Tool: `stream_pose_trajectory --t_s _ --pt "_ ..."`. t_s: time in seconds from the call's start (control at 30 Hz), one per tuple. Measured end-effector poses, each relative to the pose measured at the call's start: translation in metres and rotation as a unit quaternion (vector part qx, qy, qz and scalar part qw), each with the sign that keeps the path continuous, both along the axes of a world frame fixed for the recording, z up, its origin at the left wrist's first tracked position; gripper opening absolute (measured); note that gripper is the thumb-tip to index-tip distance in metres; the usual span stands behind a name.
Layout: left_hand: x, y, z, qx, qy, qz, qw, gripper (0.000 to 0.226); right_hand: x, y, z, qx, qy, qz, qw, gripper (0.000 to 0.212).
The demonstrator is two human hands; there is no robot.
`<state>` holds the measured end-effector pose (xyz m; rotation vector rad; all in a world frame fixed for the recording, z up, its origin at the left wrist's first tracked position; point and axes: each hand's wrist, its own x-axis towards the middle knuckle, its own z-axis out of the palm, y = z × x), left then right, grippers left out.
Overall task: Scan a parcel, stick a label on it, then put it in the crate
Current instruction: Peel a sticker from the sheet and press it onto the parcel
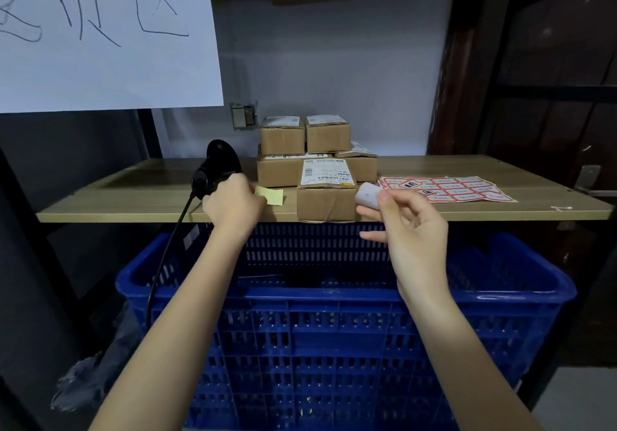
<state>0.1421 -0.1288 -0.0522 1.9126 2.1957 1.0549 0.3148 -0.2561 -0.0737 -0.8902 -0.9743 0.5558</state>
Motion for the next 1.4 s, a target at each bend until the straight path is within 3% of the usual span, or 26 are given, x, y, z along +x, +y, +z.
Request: stream_pose_trajectory --t_s 0.2,0.27,0.3,0.37,0.43,0.5,0.57,0.73,0.8,0.87,0.93,1.0,1.07,1.13,1.2,1.4 --pt "0.006 0.0 0.002 -0.003 0.135 0.025 0.991 0.022 -0.003 0.001 -0.007 0.034 -0.059 0.01 0.998 0.005" --pt "0.006 -0.013 0.005 0.056 0.142 0.028 0.988 0.028 -0.004 0.002 -0.008 0.037 -0.064 0.006 0.997 0.007" --pt "0.007 -0.023 0.006 0.103 0.118 0.019 0.987 0.03 -0.005 0.003 -0.008 0.035 -0.067 0.0 0.997 0.009" --pt "0.014 -0.051 0.011 0.151 -0.014 -0.057 0.987 0.028 -0.007 0.005 -0.01 0.035 -0.077 -0.019 0.996 0.014" --pt "0.026 -0.077 0.014 0.085 -0.181 -0.194 0.96 0.028 -0.011 0.006 -0.012 0.048 -0.101 -0.043 0.993 0.021" --pt "0.036 -0.09 0.012 0.01 -0.297 -0.284 0.911 0.031 -0.016 0.007 -0.014 0.065 -0.13 -0.062 0.987 0.022" --pt "0.04 -0.092 0.008 -0.021 -0.346 -0.305 0.887 0.031 -0.02 0.008 -0.015 0.078 -0.138 -0.071 0.985 0.024" --pt "0.038 -0.091 -0.001 -0.017 -0.353 -0.333 0.874 0.015 -0.027 0.008 -0.02 0.094 -0.154 -0.072 0.981 0.028" --pt "0.036 -0.088 -0.001 -0.001 -0.333 -0.334 0.882 0.018 -0.024 0.009 -0.022 0.079 -0.158 -0.054 0.983 0.032" --pt "0.033 -0.081 0.0 0.027 -0.248 -0.31 0.917 0.019 -0.017 0.011 -0.021 0.044 -0.155 -0.054 0.985 0.032" --pt "0.028 -0.074 0.001 0.05 -0.144 -0.274 0.95 0.014 -0.006 0.018 -0.013 0.016 -0.163 -0.073 0.984 0.022" --pt "0.026 -0.071 0.003 0.053 -0.09 -0.27 0.957 0.012 0.005 0.027 -0.004 -0.013 -0.211 -0.078 0.974 0.012" --pt "0.027 -0.069 0.005 0.049 -0.056 -0.273 0.959 0.013 0.011 0.036 0.001 -0.039 -0.257 -0.052 0.964 0.005" --pt "0.028 -0.066 0.005 0.054 -0.024 -0.267 0.962 0.016 0.013 0.043 0.002 -0.045 -0.297 -0.047 0.953 0.012" --pt "0.029 -0.064 0.003 0.061 -0.002 -0.255 0.965 0.02 0.014 0.045 0.0 -0.041 -0.327 -0.079 0.941 0.018" --pt "0.033 -0.063 -0.004 0.117 0.006 -0.168 0.979 0.03 0.013 0.047 0.001 -0.004 -0.405 -0.143 0.903 0.009"
